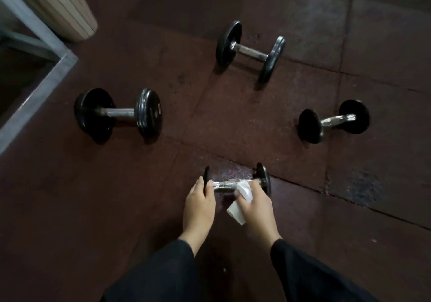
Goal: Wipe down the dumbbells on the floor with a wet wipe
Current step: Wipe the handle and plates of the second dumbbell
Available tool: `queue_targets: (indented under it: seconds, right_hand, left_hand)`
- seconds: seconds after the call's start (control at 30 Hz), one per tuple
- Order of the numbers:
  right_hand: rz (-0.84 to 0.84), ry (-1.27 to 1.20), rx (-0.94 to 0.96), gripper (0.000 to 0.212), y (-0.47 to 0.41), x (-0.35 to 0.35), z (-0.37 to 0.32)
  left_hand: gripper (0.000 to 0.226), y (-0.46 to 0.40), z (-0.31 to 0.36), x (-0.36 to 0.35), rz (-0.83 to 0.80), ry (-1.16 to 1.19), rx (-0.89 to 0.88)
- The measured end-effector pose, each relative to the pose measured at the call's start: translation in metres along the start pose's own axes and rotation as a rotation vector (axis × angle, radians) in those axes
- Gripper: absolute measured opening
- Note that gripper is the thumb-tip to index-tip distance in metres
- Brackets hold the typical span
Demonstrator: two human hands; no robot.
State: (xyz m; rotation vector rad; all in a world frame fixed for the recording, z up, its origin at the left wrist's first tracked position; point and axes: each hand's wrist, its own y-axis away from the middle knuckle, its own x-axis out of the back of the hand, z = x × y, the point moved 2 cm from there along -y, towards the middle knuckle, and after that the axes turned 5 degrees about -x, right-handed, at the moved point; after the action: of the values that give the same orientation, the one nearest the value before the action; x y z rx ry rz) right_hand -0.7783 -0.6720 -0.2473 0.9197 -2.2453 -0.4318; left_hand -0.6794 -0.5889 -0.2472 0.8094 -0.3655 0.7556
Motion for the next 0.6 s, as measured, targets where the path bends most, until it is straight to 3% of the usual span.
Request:
queue_targets:
  seconds: [0.13,0.27,0.4,0.6]
  right_hand:
    - [0.007,0.328,0.292,0.03,-0.051,-0.053,0.038]
    - [0.273,0.661,0.541,0.033,-0.079,-0.088,0.059]
    - [0.387,0.743,0.54,0.032,-0.091,-0.105,0.066]
    - [0.436,0.637,0.659,0.035,-0.091,-0.112,0.073]
  left_hand:
    - [0.054,-0.052,-0.04,-0.032,0.109,0.146,-0.062]
    - [0.054,-0.08,-0.071,-0.055,0.196,0.354,-0.125]
    - [0.049,-0.082,-0.088,-0.075,0.157,0.538,-0.134]
    - [0.046,-0.084,-0.089,-0.081,0.165,0.673,-0.241]
